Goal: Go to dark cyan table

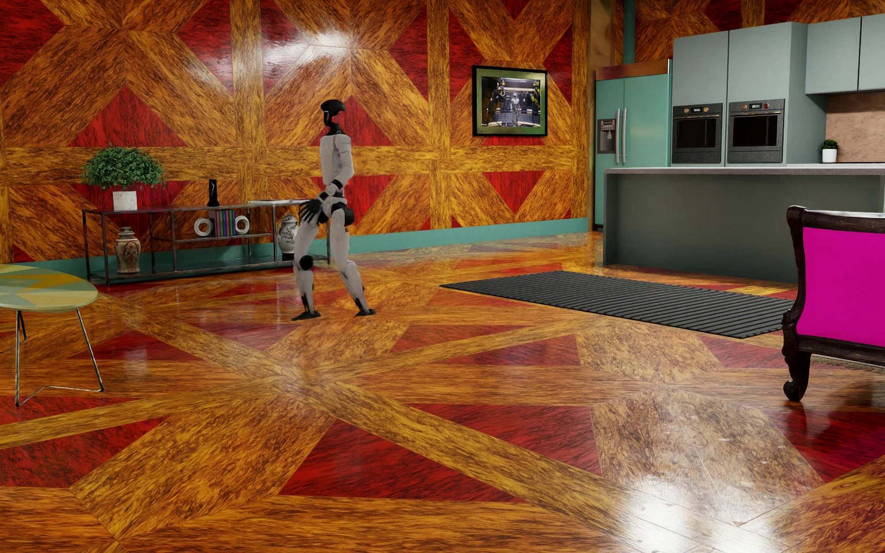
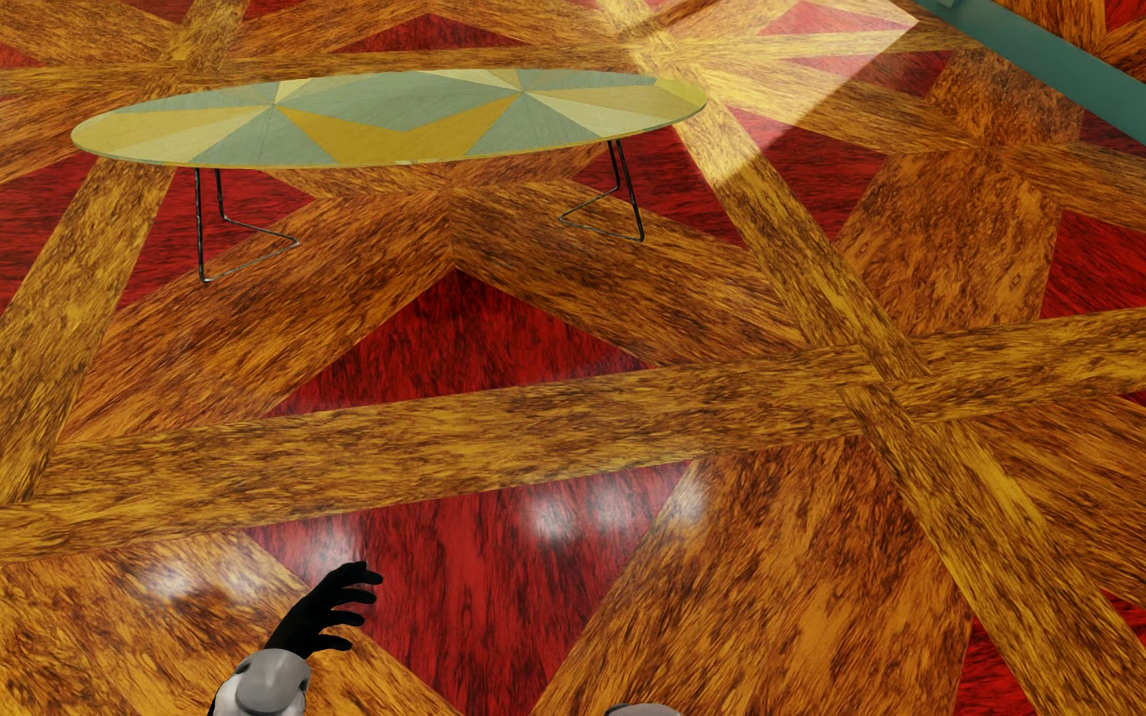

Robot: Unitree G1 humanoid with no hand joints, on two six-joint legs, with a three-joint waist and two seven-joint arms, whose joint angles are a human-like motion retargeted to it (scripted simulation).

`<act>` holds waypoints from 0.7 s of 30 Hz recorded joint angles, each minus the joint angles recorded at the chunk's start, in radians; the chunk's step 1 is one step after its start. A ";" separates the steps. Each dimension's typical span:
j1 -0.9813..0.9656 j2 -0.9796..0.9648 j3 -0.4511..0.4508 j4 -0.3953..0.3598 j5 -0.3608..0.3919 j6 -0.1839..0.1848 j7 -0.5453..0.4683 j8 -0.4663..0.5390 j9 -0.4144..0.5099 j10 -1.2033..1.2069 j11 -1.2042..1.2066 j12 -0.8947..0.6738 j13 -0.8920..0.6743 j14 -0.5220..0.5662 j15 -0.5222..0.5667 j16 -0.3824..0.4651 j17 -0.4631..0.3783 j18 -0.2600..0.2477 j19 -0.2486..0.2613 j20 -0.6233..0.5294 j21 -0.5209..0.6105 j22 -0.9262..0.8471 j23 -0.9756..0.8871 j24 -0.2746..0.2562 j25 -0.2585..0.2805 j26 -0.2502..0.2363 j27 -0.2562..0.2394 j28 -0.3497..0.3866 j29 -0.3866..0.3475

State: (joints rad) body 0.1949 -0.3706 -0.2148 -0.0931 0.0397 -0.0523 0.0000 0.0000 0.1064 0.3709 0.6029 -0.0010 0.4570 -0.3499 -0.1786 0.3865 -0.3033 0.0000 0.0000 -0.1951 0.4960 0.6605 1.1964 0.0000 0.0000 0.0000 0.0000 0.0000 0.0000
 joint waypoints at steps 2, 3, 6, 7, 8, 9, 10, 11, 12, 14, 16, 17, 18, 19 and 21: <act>0.045 0.022 -0.020 0.011 -0.027 -0.009 0.000 0.000 -0.004 0.011 -0.196 0.002 -0.011 -0.016 -0.018 -0.011 0.016 0.000 0.000 -0.047 0.034 -0.020 0.004 0.000 0.000 0.000 0.000 0.000 0.000; 0.064 0.029 -0.024 0.020 -0.037 -0.010 0.000 0.000 -0.006 0.023 -0.215 0.015 -0.024 -0.013 -0.013 -0.021 0.021 0.000 0.000 -0.082 0.044 -0.017 -0.001 0.000 0.000 0.000 0.000 0.000 0.000; 0.111 0.042 0.004 0.069 -0.015 0.038 0.000 0.000 -0.025 0.091 -0.108 0.117 -0.070 0.088 0.201 -0.068 0.017 0.000 0.000 -0.182 -0.047 0.065 -0.047 0.000 0.000 0.000 0.000 0.000 0.000; 0.104 0.060 0.030 0.088 0.009 0.064 0.000 0.000 -0.033 0.152 -0.077 0.169 -0.084 0.174 0.224 -0.083 0.007 0.000 0.000 -0.211 -0.093 0.122 -0.080 0.000 0.000 0.000 0.000 0.000 0.000; 0.072 0.096 0.058 0.104 0.031 0.085 0.000 0.000 -0.037 0.247 -0.057 0.218 -0.097 0.287 0.203 -0.093 -0.007 0.000 0.000 -0.245 -0.134 0.197 -0.123 0.000 0.000 0.000 0.000 0.000 0.000; 0.010 0.146 0.082 0.121 0.050 0.104 0.000 0.000 -0.036 0.377 -0.052 0.258 -0.111 0.398 0.162 -0.097 -0.026 0.000 0.000 -0.288 -0.167 0.279 -0.173 0.000 0.000 0.000 0.000 0.000 0.000; -0.073 0.201 0.100 0.137 0.071 0.122 0.000 0.000 -0.031 0.533 -0.059 0.291 -0.131 0.458 0.117 -0.094 -0.047 0.000 0.000 -0.330 -0.198 0.356 -0.218 0.000 0.000 0.000 0.000 0.000 0.000; -0.165 0.255 0.119 0.146 0.092 0.136 0.000 0.000 -0.022 0.699 -0.070 0.320 -0.158 0.454 0.077 -0.087 -0.069 0.000 0.000 -0.357 -0.231 0.419 -0.249 0.000 0.000 0.000 0.000 0.000 0.000; -0.258 0.302 0.146 0.144 0.108 0.144 0.000 0.000 -0.015 0.842 -0.080 0.348 -0.193 0.417 0.045 -0.078 -0.089 0.000 0.000 -0.364 -0.265 0.470 -0.260 0.000 0.000 0.000 0.000 0.000 0.000; -0.414 0.383 0.217 0.125 0.125 0.147 0.000 0.000 -0.006 0.960 -0.095 0.403 -0.270 0.363 0.000 -0.056 -0.122 0.000 0.000 -0.347 -0.323 0.530 -0.250 0.000 0.000 0.000 0.000 0.000 0.000; -0.515 0.459 0.285 0.109 0.134 0.154 0.000 0.000 0.001 0.819 -0.109 0.452 -0.329 0.372 -0.035 -0.038 -0.152 0.000 0.000 -0.333 -0.368 0.538 -0.257 0.000 0.000 0.000 0.000 0.000 0.000; -0.542 0.496 0.315 0.103 0.139 0.159 0.000 0.000 0.002 0.672 -0.118 0.470 -0.348 0.399 -0.054 -0.034 -0.166 0.000 0.000 -0.330 -0.383 0.528 -0.276 0.000 0.000 0.000 0.000 0.000 0.000; -0.552 0.535 0.341 0.100 0.144 0.166 0.000 0.000 0.001 0.507 -0.131 0.488 -0.360 0.420 -0.079 -0.035 -0.179 0.000 0.000 -0.318 -0.391 0.510 -0.301 0.000 0.000 0.000 0.000 0.000 0.000; -0.552 0.572 0.364 0.101 0.150 0.174 0.000 0.000 -0.004 0.346 -0.145 0.506 -0.366 0.413 -0.108 -0.041 -0.192 0.000 0.000 -0.301 -0.394 0.482 -0.330 0.000 0.000 0.000 0.000 0.000 0.000; -0.545 0.626 0.401 0.116 0.161 0.195 0.000 0.000 -0.025 0.087 -0.161 0.539 -0.373 0.320 -0.173 -0.073 -0.211 0.000 0.000 -0.271 -0.400 0.422 -0.379 0.000 0.000 0.000 0.000 0.000 0.000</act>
State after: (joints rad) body -0.3497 0.2550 0.1862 0.0229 0.2007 0.1429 0.0000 0.0000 0.0812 0.4580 0.4419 0.5378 0.0838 -0.0301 -0.3514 0.3133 -0.5142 0.0000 0.0000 -0.4659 0.0960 1.0821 0.8171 0.0000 0.0000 0.0000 0.0000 0.0000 0.0000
